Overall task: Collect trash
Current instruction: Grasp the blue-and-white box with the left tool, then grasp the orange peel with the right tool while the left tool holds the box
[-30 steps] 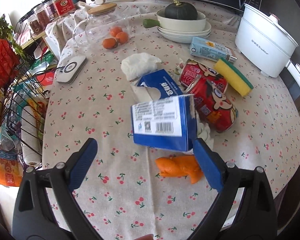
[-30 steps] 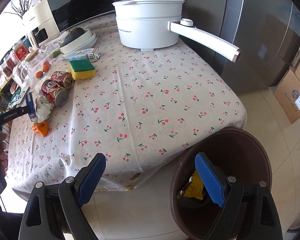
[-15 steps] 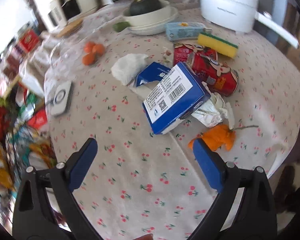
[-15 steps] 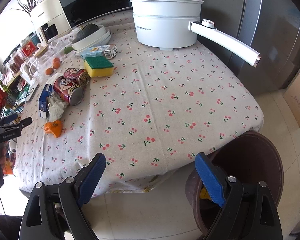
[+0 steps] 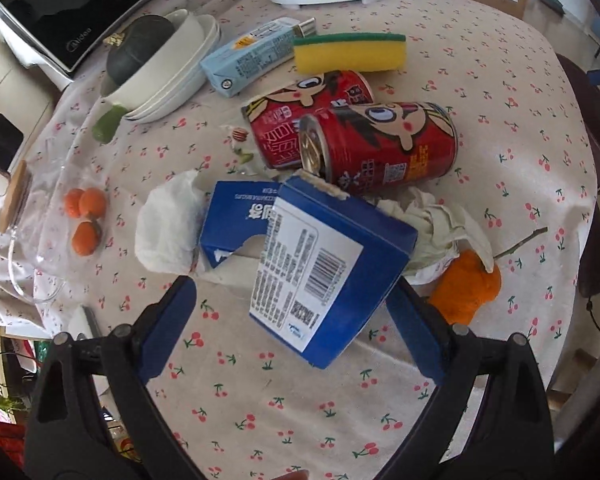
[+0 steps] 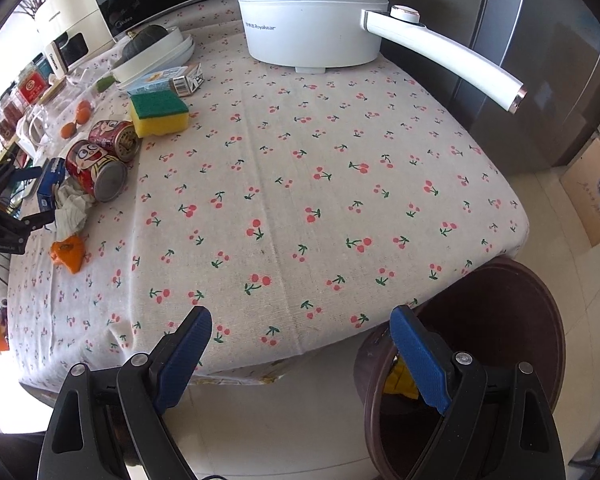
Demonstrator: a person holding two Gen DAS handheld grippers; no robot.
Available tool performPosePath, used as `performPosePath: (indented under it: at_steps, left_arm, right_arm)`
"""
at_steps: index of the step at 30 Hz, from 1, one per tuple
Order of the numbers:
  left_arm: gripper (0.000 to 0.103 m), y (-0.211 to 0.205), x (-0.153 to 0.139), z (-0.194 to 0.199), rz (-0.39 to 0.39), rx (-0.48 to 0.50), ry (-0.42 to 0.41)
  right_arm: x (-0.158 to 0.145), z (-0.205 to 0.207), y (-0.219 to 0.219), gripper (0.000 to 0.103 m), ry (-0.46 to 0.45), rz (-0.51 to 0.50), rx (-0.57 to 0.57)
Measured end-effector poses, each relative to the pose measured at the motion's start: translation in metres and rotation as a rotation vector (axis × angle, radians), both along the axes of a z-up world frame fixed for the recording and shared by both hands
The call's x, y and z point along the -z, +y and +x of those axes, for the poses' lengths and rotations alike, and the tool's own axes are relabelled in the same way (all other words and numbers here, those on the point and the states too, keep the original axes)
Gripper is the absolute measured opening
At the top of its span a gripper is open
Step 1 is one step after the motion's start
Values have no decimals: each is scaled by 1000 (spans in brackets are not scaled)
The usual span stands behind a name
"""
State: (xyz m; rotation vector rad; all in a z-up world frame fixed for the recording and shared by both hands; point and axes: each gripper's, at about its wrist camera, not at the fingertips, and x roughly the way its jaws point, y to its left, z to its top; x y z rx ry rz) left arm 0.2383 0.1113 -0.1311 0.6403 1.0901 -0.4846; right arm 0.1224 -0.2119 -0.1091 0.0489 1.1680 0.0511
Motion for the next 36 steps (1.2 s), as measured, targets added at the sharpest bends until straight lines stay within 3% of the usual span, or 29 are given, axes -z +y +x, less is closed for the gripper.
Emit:
performPosePath:
  at_steps: [5,11,17,23,29,36]
  left_arm:
    - [71,6,5,6,-120,-19,93]
    - [68,11,4,-7,-159,-157,73]
    - [66,25,-7,-36,-240,-454,106]
    - [66,44,-18,-81,-317,-728,149]
    - [66,49,-32,-122,-286,-831,51]
    - [66,67,-23,-123,-299,-910,25]
  right_arm:
    - [5,2,1,92,15,-8,-10]
    - [0,3,4,92,4,1,-7]
    - [-14,6,27,92,-40,37,-27]
    - [-16,10,89,92,-87,97,-144]
    - [2,10,159,92,-68,157,-292]
    - [25,24,204,92,-100,137,-358]
